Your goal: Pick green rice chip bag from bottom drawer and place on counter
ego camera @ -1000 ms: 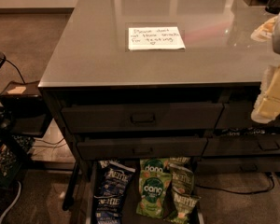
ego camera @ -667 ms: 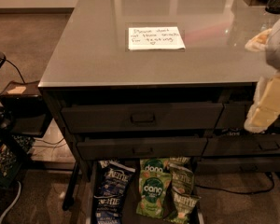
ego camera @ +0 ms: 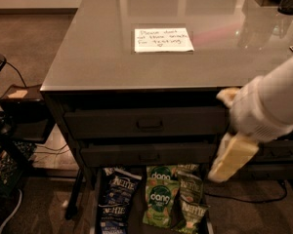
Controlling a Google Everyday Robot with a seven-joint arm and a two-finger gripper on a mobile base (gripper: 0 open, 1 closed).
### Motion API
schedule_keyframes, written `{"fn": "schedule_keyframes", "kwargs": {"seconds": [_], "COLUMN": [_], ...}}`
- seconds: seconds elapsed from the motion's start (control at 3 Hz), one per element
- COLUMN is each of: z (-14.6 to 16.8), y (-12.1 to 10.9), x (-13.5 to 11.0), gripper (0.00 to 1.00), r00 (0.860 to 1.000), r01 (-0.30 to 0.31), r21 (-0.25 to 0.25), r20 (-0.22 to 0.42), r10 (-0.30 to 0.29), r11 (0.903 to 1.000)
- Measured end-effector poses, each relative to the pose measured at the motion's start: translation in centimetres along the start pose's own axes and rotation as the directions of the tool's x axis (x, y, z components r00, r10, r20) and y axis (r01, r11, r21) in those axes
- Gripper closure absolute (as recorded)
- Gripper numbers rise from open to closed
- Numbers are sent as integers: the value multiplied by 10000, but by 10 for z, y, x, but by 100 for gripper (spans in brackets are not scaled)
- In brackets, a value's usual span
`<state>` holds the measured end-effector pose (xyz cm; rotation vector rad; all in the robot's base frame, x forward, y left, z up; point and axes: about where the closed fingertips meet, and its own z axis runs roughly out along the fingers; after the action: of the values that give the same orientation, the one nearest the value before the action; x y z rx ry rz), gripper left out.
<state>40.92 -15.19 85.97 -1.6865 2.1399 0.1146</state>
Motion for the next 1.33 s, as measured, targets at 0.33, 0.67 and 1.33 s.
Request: {"fn": "schedule_keyframes", "kwargs": {"seconds": [0.33, 0.67, 1.33], "z": [76, 158, 184], "y": [32, 46, 41], "x": [6, 18, 34], "gripper": [0, 0, 0], "r00": [9987, 9916, 9914], "r01": [-137, -655, -344], "r21": [-523, -848, -600], "r20": [491, 1057, 1239], "r10": [162, 744, 416], "r11": [9985, 9942, 9976]}}
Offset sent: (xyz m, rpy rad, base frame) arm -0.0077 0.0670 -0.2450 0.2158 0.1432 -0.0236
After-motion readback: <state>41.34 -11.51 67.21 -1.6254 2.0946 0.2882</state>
